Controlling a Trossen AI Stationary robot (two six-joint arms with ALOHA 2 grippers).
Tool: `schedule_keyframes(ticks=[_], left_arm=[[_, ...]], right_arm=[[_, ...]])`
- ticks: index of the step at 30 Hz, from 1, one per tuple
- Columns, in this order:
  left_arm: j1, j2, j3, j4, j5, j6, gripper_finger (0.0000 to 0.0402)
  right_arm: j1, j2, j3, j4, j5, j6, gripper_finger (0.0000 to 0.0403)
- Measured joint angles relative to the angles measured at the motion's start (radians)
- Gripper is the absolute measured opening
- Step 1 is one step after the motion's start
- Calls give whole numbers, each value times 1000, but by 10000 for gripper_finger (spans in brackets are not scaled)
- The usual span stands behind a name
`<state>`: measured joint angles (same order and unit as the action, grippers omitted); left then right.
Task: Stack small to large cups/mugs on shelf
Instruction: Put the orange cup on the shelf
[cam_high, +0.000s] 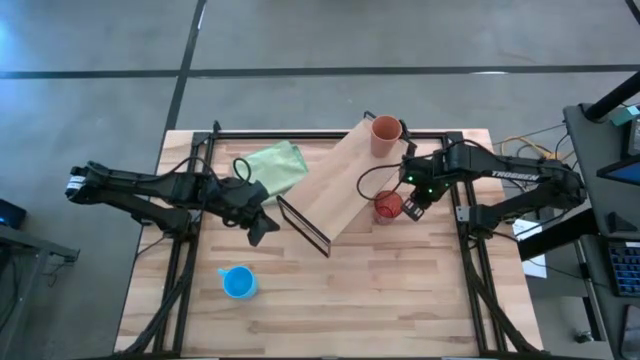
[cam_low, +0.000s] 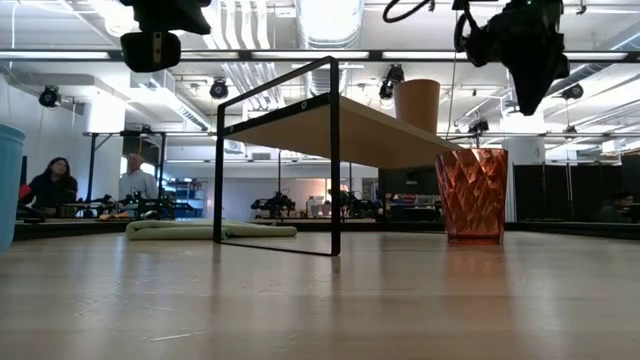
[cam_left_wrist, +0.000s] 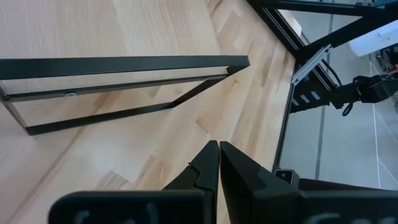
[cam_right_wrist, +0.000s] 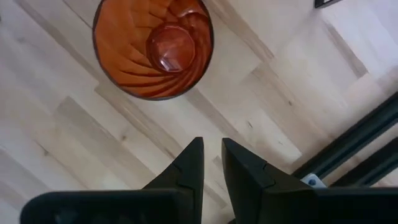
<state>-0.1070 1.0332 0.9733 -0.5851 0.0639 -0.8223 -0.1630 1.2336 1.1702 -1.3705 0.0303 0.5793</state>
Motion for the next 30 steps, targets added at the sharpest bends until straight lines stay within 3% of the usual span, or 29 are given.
schedule_keyframes(ticks=[13,18,30], left_arm=[[0,0,0,1,0,24,0],[-1,0,0,1,0,20,0],[0,0,0,1,0,19,0]], right_arm=[[-7,1,-88,191,-1,66,52],[-20,25,-121,194,68,138,52],[-26,66,-122,211,68,181,52]])
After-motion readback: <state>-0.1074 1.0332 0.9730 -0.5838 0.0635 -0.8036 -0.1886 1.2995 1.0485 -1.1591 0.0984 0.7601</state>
